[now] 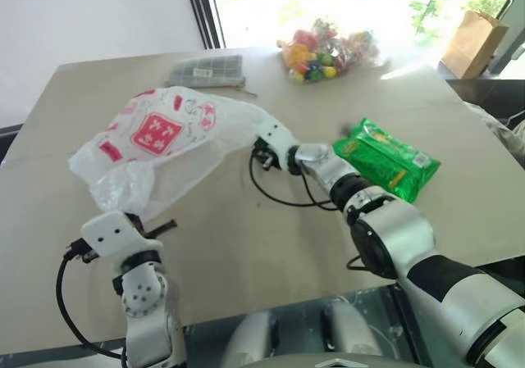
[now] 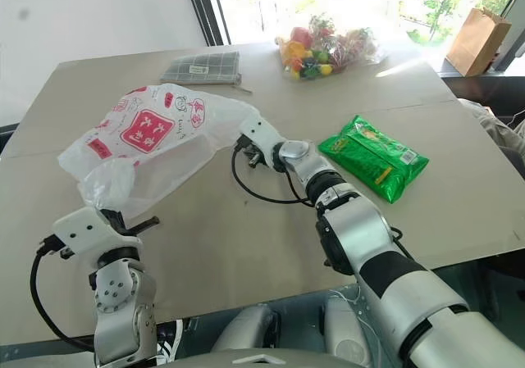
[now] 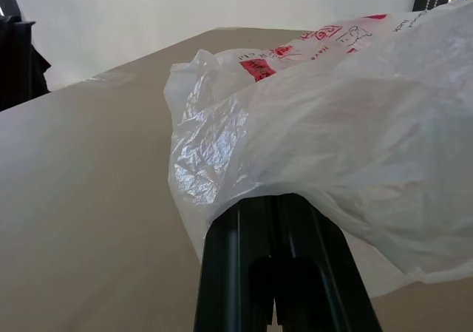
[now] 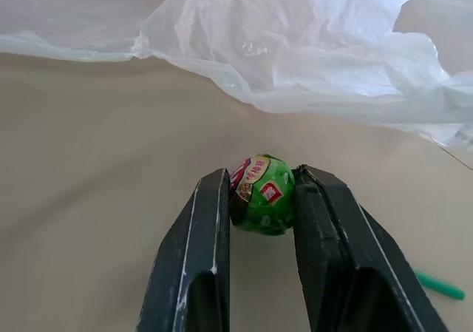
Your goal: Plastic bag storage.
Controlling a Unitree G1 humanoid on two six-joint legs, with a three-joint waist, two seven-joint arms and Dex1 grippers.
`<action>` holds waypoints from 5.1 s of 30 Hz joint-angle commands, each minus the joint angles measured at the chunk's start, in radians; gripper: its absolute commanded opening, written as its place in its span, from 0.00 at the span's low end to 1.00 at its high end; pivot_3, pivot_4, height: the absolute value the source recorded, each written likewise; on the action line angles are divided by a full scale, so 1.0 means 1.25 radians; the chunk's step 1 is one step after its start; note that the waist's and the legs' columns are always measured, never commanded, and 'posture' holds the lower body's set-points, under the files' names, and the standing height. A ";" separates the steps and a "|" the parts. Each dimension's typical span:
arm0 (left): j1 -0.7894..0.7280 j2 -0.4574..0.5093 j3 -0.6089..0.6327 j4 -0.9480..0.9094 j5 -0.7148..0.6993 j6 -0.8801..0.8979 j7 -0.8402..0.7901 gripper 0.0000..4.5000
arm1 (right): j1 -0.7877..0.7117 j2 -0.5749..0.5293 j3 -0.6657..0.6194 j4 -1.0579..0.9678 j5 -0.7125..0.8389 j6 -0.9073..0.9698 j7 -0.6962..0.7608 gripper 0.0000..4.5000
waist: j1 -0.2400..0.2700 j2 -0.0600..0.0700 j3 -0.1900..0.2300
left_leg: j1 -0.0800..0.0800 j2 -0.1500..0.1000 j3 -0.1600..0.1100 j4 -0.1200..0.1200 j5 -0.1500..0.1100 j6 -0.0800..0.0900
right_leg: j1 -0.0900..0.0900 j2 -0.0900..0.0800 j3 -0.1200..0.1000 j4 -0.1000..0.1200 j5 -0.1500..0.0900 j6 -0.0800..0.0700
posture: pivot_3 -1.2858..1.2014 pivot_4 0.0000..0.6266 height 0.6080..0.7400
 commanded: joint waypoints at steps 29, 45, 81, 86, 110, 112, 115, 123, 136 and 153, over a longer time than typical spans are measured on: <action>-0.409 0.084 -0.522 0.216 -0.200 0.095 -0.705 0.00 | 0.313 -0.423 -0.234 -0.951 0.330 0.558 0.008 0.19 | -0.002 0.000 0.000 | -0.009 -0.004 -0.009 0.008 0.000 0.000 | -0.007 0.000 0.000 0.003 0.000 0.000 | 0.52 0.24 1.00; -0.058 0.210 -0.265 -0.131 -0.247 0.096 -0.562 0.00 | 0.425 -0.365 0.137 -1.090 0.373 0.604 0.208 0.19 | 0.018 0.000 0.000 | -0.005 -0.005 -0.010 0.009 -0.001 0.001 | -0.004 -0.001 0.002 0.004 0.000 0.000 | 0.52 0.24 1.00; 0.017 0.104 -0.220 -0.083 -0.269 0.052 -0.408 0.00 | 0.548 -0.563 -0.131 -1.161 0.396 0.478 0.180 0.98 | 0.029 0.000 0.001 | -0.002 -0.006 -0.012 0.006 -0.001 0.001 | 0.001 -0.001 -0.001 0.000 0.000 0.000 | 0.52 0.24 1.00; 0.008 0.110 -0.238 -0.074 -0.263 0.052 -0.420 0.00 | 0.678 -0.687 -0.145 -1.183 0.353 0.477 0.190 0.98 | 0.049 0.000 0.001 | -0.002 -0.005 -0.013 0.006 -0.001 0.001 | 0.001 -0.001 -0.001 -0.001 0.000 0.000 | 0.52 0.24 1.00; -0.002 0.124 -0.269 -0.056 -0.258 0.056 -0.440 0.00 | 0.948 -0.691 0.045 -1.077 -0.258 0.100 -0.319 0.98 | 0.050 -0.005 -0.001 | 0.004 -0.005 -0.011 0.006 -0.001 0.001 | 0.007 0.000 0.000 0.000 0.000 0.001 | 0.52 0.24 1.00; -0.004 0.126 -0.267 -0.056 -0.255 0.055 -0.437 0.00 | 0.916 -0.676 0.067 -1.010 -0.273 0.093 -0.332 0.98 | 0.050 -0.008 -0.001 | 0.011 -0.005 -0.011 0.006 -0.001 0.001 | 0.014 0.000 0.000 -0.002 0.000 0.001 | 0.52 0.24 1.00; -0.005 0.128 -0.265 -0.057 -0.254 0.054 -0.433 0.00 | 0.874 -0.658 0.091 -0.946 -0.286 0.081 -0.339 0.82 | 0.050 -0.010 0.000 | 0.025 -0.005 -0.012 0.002 -0.001 0.001 | 0.030 0.001 -0.001 -0.009 0.000 0.001 | 0.52 0.24 1.00; 0.002 0.129 -0.265 -0.063 -0.244 0.051 -0.429 0.00 | 0.818 -0.649 0.104 -0.837 -0.281 0.027 -0.349 0.01 | 0.048 -0.017 -0.004 | 0.029 -0.004 -0.012 -0.001 -0.001 0.001 | 0.035 0.001 -0.001 -0.013 0.001 0.002 | 0.52 0.24 1.00; 0.013 0.124 -0.273 -0.070 -0.236 0.043 -0.422 0.00 | 0.813 -0.696 -0.153 -0.661 -0.087 -0.358 -0.568 0.01 | 0.049 -0.006 0.004 | 0.022 -0.004 -0.011 -0.005 -0.001 0.001 | 0.026 0.001 0.000 -0.013 0.001 0.003 | 0.52 0.24 1.00; -0.006 0.132 -0.269 -0.048 -0.247 0.045 -0.437 0.00 | 0.896 -0.573 -0.181 -1.245 0.074 -0.336 -0.453 0.01 | 0.041 -0.004 0.005 | 0.016 -0.003 -0.010 -0.003 -0.001 0.001 | 0.020 0.002 0.002 -0.013 0.001 0.003 | 0.52 0.24 1.00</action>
